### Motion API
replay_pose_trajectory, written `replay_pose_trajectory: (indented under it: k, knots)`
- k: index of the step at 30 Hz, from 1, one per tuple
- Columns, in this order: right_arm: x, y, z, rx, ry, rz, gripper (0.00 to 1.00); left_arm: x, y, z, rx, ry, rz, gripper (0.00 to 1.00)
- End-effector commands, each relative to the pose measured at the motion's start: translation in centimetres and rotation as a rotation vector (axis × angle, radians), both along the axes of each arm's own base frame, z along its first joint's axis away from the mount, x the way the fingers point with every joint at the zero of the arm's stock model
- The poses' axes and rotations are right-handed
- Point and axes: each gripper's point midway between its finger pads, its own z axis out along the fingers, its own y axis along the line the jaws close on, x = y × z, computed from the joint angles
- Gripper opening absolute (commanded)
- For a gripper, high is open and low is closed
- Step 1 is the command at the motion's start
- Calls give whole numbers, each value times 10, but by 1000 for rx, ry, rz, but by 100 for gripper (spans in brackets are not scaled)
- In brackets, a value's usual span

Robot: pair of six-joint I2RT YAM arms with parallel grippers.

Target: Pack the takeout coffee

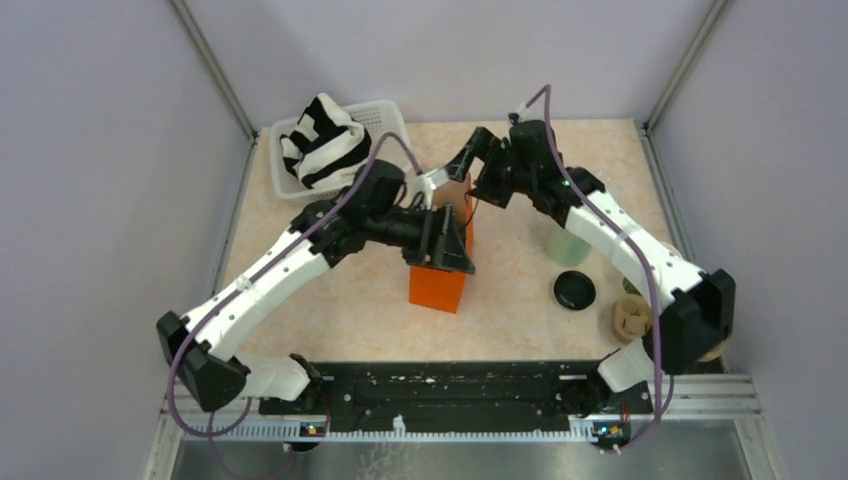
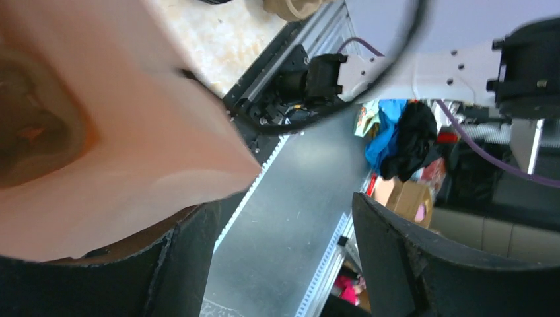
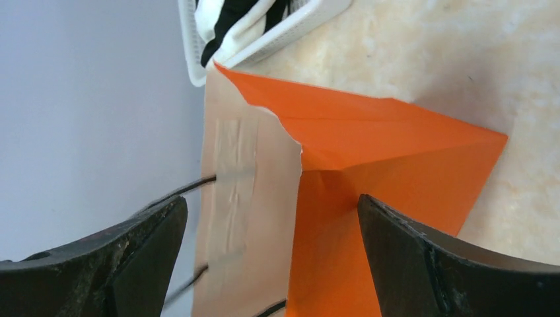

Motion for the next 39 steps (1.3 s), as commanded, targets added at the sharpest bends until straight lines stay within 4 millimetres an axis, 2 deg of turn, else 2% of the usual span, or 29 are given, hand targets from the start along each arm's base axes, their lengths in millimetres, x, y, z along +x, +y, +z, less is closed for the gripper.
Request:
replay_pose_trajectory:
  k: [1,3,5,7,9,10,12,14,16,17,19,22,25,27,30,32,35,39]
  knots:
    - [18,24,28,-31,-89,182,99,1,-34,30,18,-117,-61,82]
    - [23,8,31,-90,-79,179,99,-1,-24,37,72,-202,-75,88]
    - [24,-18,33,-130,-75,152,99,-4,-10,52,57,-305,-71,95]
    - [19,-38,31,-151,-57,151,99,-8,8,65,47,-398,-40,98]
    - [8,-48,28,-160,-35,179,99,-8,29,76,72,-464,11,99]
    - [2,-49,24,-167,-19,199,99,-5,40,75,112,-475,46,98]
    - [-8,-49,19,-159,14,214,99,13,66,67,238,-482,186,90]
    - [-11,-49,23,-120,17,186,99,31,100,56,385,-470,365,71]
    - [-10,-55,33,-86,-6,109,99,44,137,48,505,-452,552,65]
    - [-10,-59,34,-77,-8,68,99,48,148,47,529,-454,606,64]
    - [-9,-68,33,-70,-17,7,99,52,164,40,553,-453,699,64]
    - [-11,-75,20,-110,23,0,97,53,176,24,565,-428,750,60]
    - [-11,-80,-5,-227,66,57,89,55,187,2,619,-400,763,53]
    - [-13,-83,-21,-311,89,97,86,57,176,-23,610,-372,672,58]
    - [-16,-80,-42,-391,110,154,87,57,136,-61,529,-250,461,63]
    - [-18,-73,-59,-434,138,193,88,54,114,-76,501,-175,361,63]
    - [-19,-60,-84,-536,153,243,91,55,98,-100,496,-106,287,64]
    - [-15,-35,-105,-540,157,300,92,57,79,-121,467,-69,212,64]
